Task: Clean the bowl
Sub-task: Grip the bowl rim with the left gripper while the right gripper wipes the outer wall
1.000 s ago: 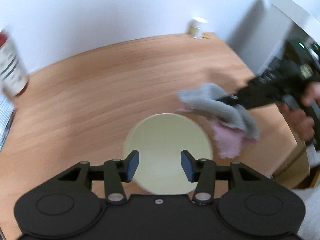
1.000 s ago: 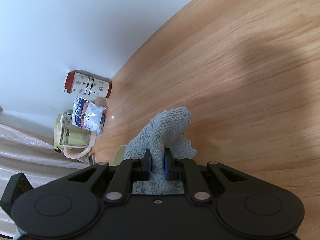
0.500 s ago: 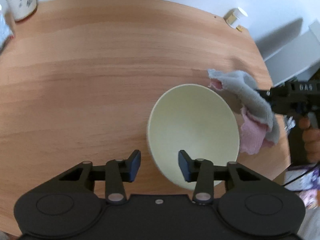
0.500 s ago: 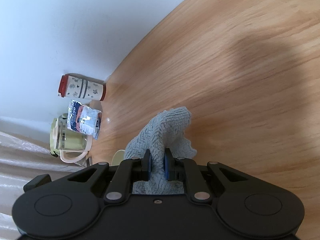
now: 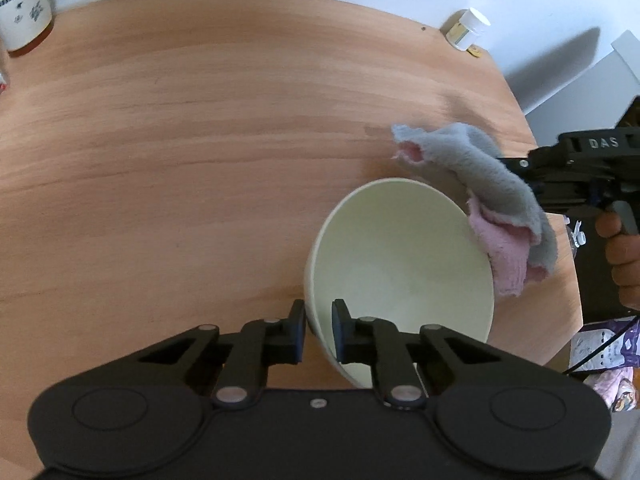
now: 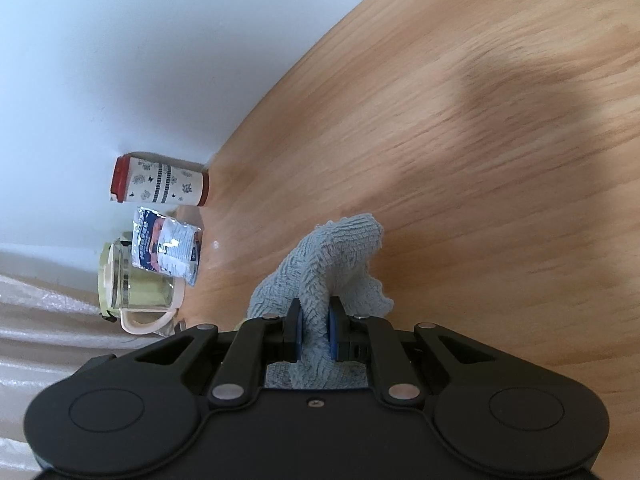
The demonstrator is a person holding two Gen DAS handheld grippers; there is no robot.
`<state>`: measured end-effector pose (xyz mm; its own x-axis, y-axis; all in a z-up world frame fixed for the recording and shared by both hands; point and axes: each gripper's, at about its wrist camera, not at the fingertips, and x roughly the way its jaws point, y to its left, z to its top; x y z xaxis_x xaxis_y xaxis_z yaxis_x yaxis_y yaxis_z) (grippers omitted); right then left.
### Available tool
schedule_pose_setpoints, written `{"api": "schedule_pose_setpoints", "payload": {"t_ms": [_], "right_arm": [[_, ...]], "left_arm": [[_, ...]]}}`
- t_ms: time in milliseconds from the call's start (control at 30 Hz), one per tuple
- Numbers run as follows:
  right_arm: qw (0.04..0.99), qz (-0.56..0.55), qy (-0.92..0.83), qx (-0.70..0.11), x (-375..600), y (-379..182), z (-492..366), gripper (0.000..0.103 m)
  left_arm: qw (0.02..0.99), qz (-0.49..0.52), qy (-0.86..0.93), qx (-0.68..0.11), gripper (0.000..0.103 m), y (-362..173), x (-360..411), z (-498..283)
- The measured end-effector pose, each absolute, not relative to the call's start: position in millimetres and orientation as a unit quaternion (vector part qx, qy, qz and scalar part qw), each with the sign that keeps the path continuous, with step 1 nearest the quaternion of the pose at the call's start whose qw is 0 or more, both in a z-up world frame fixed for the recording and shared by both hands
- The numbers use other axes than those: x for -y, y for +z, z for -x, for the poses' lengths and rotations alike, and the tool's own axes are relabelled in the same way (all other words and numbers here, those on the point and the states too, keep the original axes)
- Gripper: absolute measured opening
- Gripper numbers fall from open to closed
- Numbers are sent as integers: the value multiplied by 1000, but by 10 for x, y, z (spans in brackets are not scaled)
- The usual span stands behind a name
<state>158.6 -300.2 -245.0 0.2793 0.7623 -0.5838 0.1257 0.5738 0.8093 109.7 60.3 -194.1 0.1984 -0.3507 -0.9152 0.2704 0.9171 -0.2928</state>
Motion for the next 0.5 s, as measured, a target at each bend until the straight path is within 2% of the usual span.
{"api": "schedule_pose_setpoints", "payload": {"t_ms": [167,500], "right_arm": [[682,-404,230,-565,2938,-2505,-1677,14],[657,-385,251,-598,2731,-2542,-1868,15]], "left_arm": [[793,6,-229,-565,8,-1844,-528,-1106],[823,-58,-251,-507,9,-1681,-369,-1113]]}}
